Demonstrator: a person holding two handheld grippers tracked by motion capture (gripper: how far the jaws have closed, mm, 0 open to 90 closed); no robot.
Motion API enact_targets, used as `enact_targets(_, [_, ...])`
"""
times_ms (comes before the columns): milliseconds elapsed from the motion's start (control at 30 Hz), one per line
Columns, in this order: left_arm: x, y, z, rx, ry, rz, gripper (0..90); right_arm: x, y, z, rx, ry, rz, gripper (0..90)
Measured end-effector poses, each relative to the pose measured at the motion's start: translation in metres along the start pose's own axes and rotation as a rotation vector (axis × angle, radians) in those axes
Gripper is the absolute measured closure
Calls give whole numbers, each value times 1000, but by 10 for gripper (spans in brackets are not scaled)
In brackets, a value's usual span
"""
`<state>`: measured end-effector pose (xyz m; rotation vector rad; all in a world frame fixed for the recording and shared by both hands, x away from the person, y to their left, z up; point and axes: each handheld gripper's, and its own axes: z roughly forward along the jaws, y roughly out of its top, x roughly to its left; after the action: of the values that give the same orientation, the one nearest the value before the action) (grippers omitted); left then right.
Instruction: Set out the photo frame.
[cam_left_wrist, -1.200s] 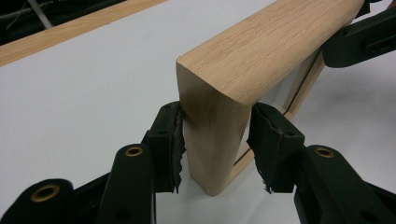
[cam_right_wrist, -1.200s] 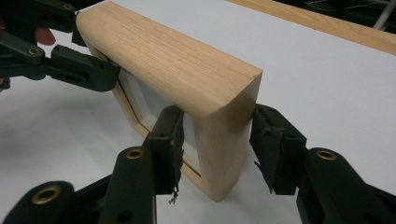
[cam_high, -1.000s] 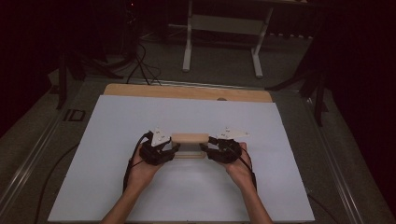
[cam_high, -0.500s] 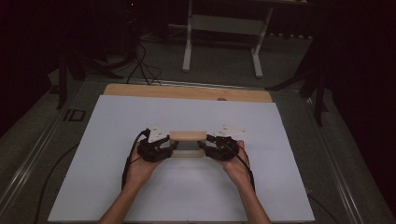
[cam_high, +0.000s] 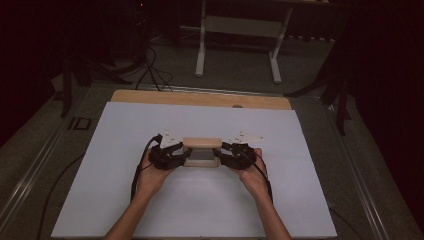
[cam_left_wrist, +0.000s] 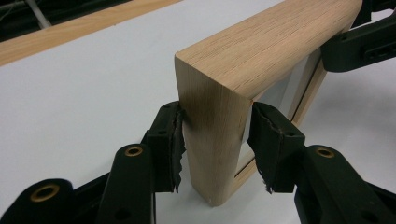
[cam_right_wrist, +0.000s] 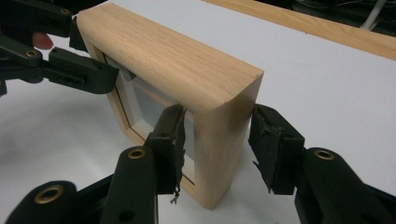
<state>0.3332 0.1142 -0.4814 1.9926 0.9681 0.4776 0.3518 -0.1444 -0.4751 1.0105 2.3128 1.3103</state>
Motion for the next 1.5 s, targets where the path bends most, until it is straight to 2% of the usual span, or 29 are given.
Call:
enact_targets(400, [3, 0, 3, -12, -4, -13, 547, -2, 1, 3, -9, 1, 14, 559])
enact_targets(767, [7, 0, 7, -24, -8, -36, 545, -4, 3, 7, -12, -18, 32, 560])
enact_targets(1067, [12, 2, 11, -20, -18, -39, 543, -6, 4, 9, -9, -28, 42, 565])
enact_targets(1267, [15, 2, 15, -25, -21, -60, 539, -7, 5, 13, -1, -44, 41, 562])
enact_targets(1500, [16, 1, 19, -17, -20, -69, 530, -8, 6, 14, 5, -40, 45, 561])
